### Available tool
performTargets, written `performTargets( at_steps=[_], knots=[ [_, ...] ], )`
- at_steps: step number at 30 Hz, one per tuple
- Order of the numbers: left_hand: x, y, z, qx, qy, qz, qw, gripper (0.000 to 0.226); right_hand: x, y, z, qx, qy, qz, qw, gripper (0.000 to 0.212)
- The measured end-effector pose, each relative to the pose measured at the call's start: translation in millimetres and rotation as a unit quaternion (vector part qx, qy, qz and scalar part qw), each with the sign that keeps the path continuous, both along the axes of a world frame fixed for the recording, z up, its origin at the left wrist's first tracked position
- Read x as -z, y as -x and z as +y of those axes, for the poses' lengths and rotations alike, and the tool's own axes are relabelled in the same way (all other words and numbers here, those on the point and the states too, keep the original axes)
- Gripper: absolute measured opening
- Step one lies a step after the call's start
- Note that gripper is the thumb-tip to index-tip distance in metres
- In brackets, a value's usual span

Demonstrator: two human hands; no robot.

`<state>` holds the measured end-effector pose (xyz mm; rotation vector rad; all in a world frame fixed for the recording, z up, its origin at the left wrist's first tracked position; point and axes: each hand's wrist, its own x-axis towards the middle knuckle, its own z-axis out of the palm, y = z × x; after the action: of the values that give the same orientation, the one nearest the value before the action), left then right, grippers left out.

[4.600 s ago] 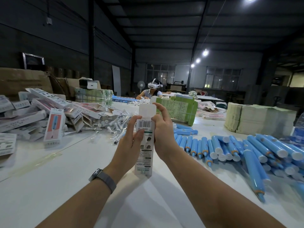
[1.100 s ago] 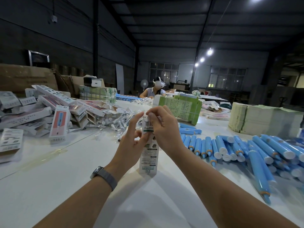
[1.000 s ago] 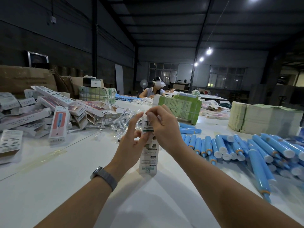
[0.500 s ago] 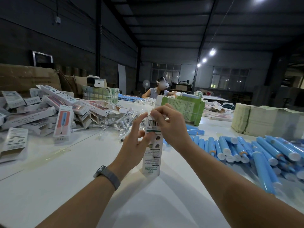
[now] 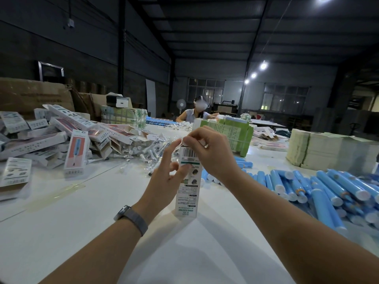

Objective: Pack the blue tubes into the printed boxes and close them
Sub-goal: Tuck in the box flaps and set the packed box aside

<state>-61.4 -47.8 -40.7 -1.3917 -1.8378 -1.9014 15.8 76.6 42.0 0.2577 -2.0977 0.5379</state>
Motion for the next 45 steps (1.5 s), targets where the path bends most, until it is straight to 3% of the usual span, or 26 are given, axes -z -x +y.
performTargets(
  at_steps=[3,8,15,19,26,39,45],
  knots=[
    [-0.4,-0.4,-0.5,0.005,-0.003,0.004,1.0,0.062,-5.9,-2.3,2.4,0.021,-0.05,-0.01,0.998,0.016],
    [-0.5,-0.3,-0.2,-0.007,0.002,0.008,1.0,0.063,-4.8,-3.9,-0.5,0.031,-0.044,-0.011,0.999,0.022],
    [-2.1,1.4,-2.3,-0.02,0.024,0.0,0.999,0.075,-19.6,-9.2,1.0,0.064,-0.21,0.002,0.976,0.026],
    [-3.1,-0.4,-1.2,-0.013,0.028,0.009,0.999,0.078,-25.5,-11.4,6.1,0.059,-0.245,0.008,0.968,0.025],
    [2.6,-8.2,6.7,-0.023,0.089,0.021,0.996,0.121,-25.3,-7.4,3.3,0.051,-0.24,-0.013,0.969,0.021],
    [9.1,-12.9,13.0,-0.094,0.121,0.051,0.987,0.124,-36.2,-10.0,-2.5,0.051,-0.238,-0.085,0.966,0.019],
    [11.5,-12.4,15.1,-0.104,0.107,0.047,0.988,0.121,-30.5,-11.5,-1.4,0.003,-0.093,-0.137,0.986,0.021]
  ],
)
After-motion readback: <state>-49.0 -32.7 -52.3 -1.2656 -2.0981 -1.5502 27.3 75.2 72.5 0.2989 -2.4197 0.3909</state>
